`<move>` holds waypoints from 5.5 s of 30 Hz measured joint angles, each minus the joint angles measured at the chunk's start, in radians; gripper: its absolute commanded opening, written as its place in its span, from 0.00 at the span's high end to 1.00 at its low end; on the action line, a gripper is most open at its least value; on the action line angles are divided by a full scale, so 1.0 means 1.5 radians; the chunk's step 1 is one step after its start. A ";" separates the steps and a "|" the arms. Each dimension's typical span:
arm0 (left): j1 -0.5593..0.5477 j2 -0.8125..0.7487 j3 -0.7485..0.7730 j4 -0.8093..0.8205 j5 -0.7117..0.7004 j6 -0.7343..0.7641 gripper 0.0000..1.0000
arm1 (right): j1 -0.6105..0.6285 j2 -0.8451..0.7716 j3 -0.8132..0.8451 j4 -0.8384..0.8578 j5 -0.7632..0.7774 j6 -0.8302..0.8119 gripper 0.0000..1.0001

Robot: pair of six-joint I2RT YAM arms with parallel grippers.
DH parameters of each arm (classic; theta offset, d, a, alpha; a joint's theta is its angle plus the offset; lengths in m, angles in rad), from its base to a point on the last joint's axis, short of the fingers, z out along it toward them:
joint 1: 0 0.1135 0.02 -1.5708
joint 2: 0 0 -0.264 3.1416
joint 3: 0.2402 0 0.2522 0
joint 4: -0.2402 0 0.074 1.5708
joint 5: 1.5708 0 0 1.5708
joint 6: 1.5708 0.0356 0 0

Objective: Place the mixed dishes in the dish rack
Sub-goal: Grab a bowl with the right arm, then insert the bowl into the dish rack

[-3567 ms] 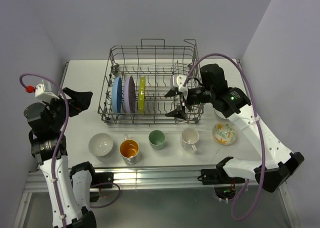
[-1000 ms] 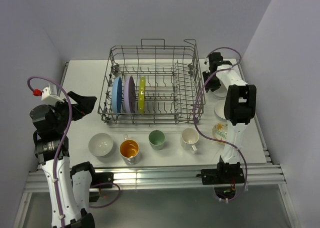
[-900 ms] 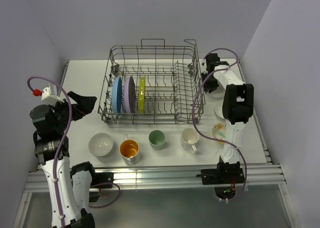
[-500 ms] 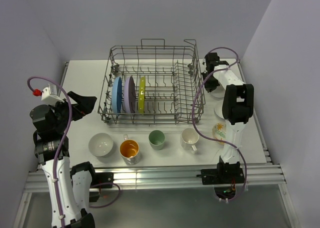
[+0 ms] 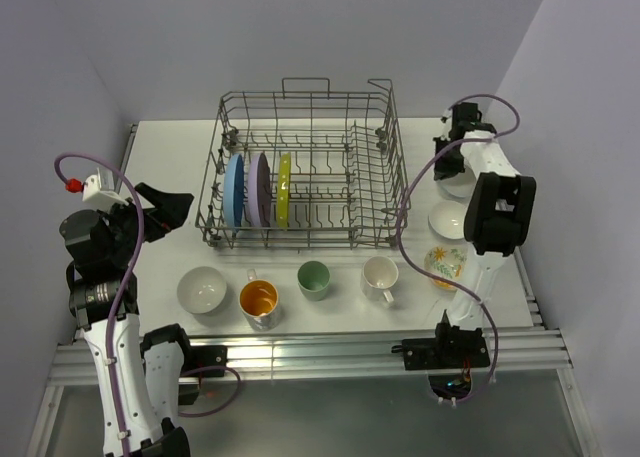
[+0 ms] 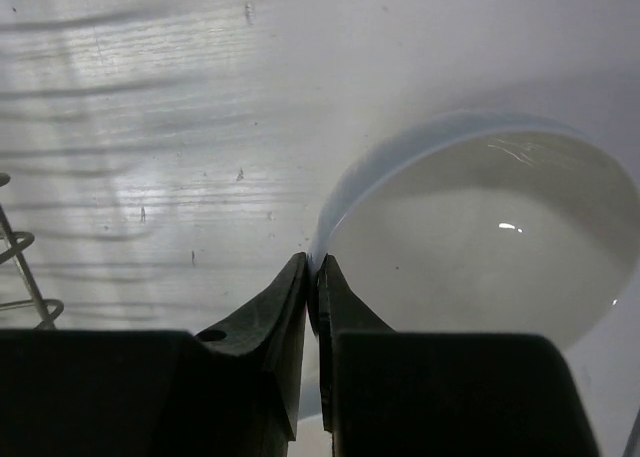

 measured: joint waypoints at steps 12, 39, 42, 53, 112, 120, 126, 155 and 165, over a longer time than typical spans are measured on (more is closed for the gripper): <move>0.000 0.003 0.009 0.001 0.003 -0.010 0.01 | -0.091 -0.127 -0.031 0.037 -0.197 0.079 1.00; 0.000 0.165 0.030 0.195 0.012 -0.153 0.01 | 0.146 -0.167 0.338 0.416 -0.591 0.508 1.00; 0.000 0.168 0.030 0.203 0.015 -0.159 0.01 | 0.180 -0.136 0.317 0.502 -0.607 0.583 1.00; -0.013 0.208 0.030 0.221 0.046 -0.160 0.01 | 0.285 0.007 0.320 0.615 -0.561 0.690 1.00; -0.014 0.212 -0.032 0.254 0.048 -0.175 0.01 | 0.445 0.314 0.405 0.711 -0.418 0.765 1.00; -0.014 0.228 -0.032 0.249 0.048 -0.174 0.01 | 0.431 0.315 0.405 0.713 -0.408 0.791 1.00; -0.014 0.236 -0.032 0.237 0.048 -0.170 0.01 | 0.425 0.315 0.401 0.701 -0.385 0.809 1.00; -0.014 0.299 -0.004 0.213 0.053 -0.152 0.01 | 0.425 0.320 0.394 0.645 -0.316 0.933 1.00; -0.014 0.308 0.009 0.208 0.055 -0.152 0.01 | 0.425 0.326 0.380 0.700 -0.330 0.953 1.00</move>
